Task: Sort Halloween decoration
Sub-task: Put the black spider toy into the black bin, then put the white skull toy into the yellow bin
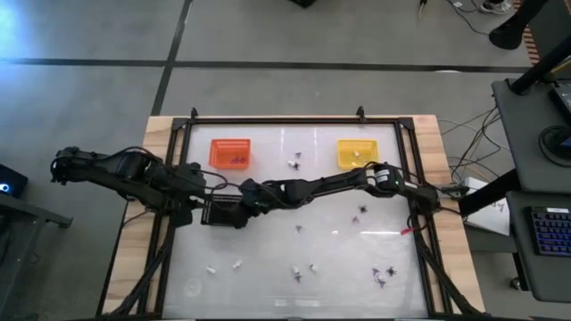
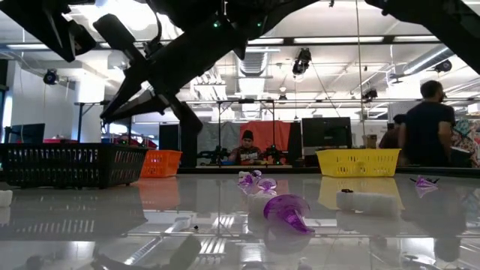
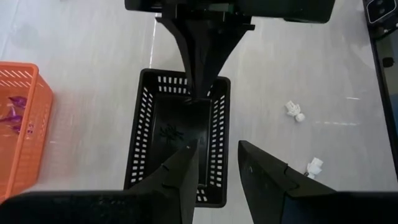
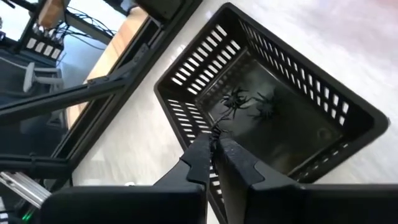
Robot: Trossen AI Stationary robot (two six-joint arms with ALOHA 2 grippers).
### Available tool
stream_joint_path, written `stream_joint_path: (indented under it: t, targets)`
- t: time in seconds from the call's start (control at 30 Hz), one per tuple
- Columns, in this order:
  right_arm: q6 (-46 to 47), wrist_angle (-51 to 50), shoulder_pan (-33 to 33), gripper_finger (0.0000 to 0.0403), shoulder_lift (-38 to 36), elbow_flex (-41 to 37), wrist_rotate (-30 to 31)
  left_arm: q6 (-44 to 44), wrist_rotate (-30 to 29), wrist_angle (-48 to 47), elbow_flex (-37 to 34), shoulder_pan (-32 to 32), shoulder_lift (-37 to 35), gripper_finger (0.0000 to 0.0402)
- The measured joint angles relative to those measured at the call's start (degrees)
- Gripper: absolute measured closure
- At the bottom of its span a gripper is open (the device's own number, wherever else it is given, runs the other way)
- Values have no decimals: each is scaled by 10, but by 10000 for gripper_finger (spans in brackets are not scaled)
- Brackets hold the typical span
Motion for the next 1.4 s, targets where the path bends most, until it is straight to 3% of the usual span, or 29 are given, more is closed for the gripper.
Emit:
stream_joint_path:
  t: [0.43, 0.57, 0.7, 0.83, 0.97, 1.13, 1.4]
  targets:
    - [-21, -15, -4, 311, -3, 10, 12, -3, 0, 0, 0, 0, 2, 306]
    - [-40, -135, -4, 296, -7, 60, -3, -11, 0, -1, 0, 0, 2, 306]
    - [-52, -349, -4, 294, -7, 130, 2, -15, 1, -3, 0, 0, 1, 306]
    - [-54, -526, 2, 300, -7, 189, 43, -14, 1, -8, 0, 0, 0, 306]
    - [-52, -641, 17, 307, -8, 217, 85, -14, 1, -13, 0, 0, 0, 306]
    - [-38, -723, 19, 316, -8, 217, 125, -13, 2, -14, 0, 0, 0, 306]
    - [-68, -714, -11, 331, -8, 206, 143, -10, 2, -14, 0, 0, 0, 306]
